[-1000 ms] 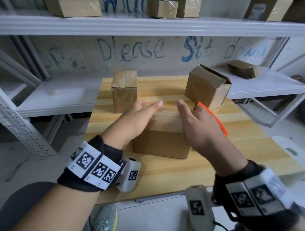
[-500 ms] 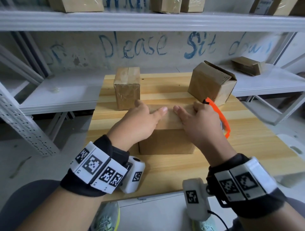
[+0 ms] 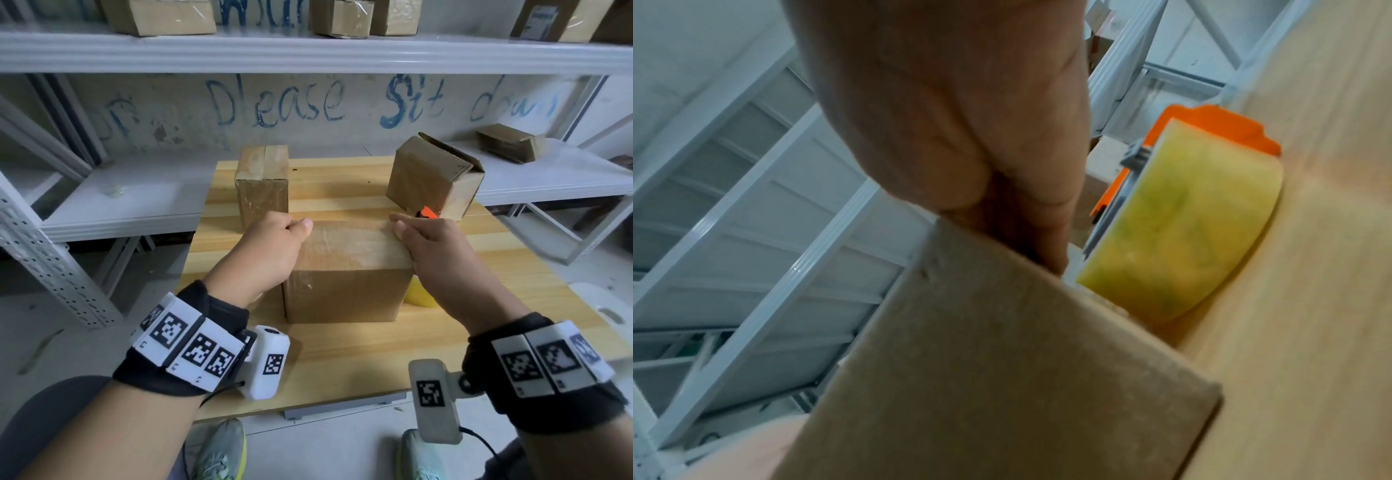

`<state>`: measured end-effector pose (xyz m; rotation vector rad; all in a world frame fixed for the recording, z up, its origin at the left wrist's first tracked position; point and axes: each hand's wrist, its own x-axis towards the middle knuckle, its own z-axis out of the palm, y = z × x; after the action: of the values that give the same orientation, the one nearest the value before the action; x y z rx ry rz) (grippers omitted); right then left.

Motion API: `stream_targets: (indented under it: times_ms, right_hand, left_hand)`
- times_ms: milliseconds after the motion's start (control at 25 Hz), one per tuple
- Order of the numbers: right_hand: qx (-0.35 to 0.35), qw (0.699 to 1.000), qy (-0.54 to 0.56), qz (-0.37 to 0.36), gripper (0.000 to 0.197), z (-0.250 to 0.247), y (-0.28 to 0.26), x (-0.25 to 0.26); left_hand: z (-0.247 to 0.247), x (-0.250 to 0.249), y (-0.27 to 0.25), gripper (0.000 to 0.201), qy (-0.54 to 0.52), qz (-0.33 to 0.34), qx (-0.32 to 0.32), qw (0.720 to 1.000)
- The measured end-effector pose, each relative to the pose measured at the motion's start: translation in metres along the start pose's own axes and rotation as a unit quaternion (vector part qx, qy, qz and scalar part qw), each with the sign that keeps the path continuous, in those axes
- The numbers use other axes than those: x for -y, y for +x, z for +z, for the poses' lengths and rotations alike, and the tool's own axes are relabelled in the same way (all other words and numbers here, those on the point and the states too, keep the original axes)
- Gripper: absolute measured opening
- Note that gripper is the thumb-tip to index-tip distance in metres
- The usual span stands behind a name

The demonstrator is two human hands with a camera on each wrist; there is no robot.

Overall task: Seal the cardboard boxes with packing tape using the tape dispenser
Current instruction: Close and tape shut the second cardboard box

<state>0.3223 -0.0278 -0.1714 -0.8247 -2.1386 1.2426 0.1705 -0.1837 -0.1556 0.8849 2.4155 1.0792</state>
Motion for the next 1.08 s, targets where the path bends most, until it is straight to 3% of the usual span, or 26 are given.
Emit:
stream_targets:
  times_ms: [120, 240, 400, 480, 560, 640, 720, 880, 1080]
  right_hand:
    - [0.014, 1.000, 0.009, -0.012, 0.038, -0.004, -0.001, -0.004]
    - [0.027, 0.999, 0.031, -0.003, 0.041, -0.007, -0.004, -0.006]
    - [-0.032, 0.975, -0.221, -0.014, 0.047, -0.023, -0.005, -0.009]
    - [-0.053, 0.969, -0.241, 0.024, 0.049, -0.030, -0.005, -0.010]
    - [-0.062, 0.960, -0.265, 0.066, 0.048, -0.034, -0.005, -0.012]
    - [-0.072, 0.953, -0.277, 0.096, 0.027, -0.036, -0.004, -0.016]
    - [-0.091, 0.950, -0.282, 0.099, 0.023, -0.040, 0.000, -0.020]
    - [-0.116, 0.939, -0.320, 0.053, 0.019, -0.042, 0.001, -0.017]
    - [-0.214, 0.923, -0.271, -0.170, 0.016, -0.039, -0.006, -0.001]
  left_hand:
    - [-0.005, 0.000, -0.002, 0.042, -0.033, 0.025, -0.017, 0.999]
    - [-0.012, -0.003, -0.006, 0.050, 0.016, 0.040, -0.034, 0.998]
    - [-0.018, -0.004, -0.010, 0.053, 0.123, 0.051, -0.059, 0.989]
    - [-0.021, -0.005, -0.015, 0.047, 0.187, 0.053, -0.072, 0.978]
    - [-0.020, -0.006, -0.019, 0.027, 0.218, 0.084, -0.090, 0.968]
    - [-0.021, -0.009, -0.019, 0.027, 0.194, 0.138, -0.110, 0.965]
    - [-0.026, -0.012, -0.017, 0.029, 0.148, 0.185, -0.076, 0.968]
    - [-0.038, -0.016, -0.019, 0.055, 0.147, 0.189, 0.091, 0.967]
    - [-0.035, -0.010, -0.017, 0.068, 0.152, 0.196, 0.184, 0.951]
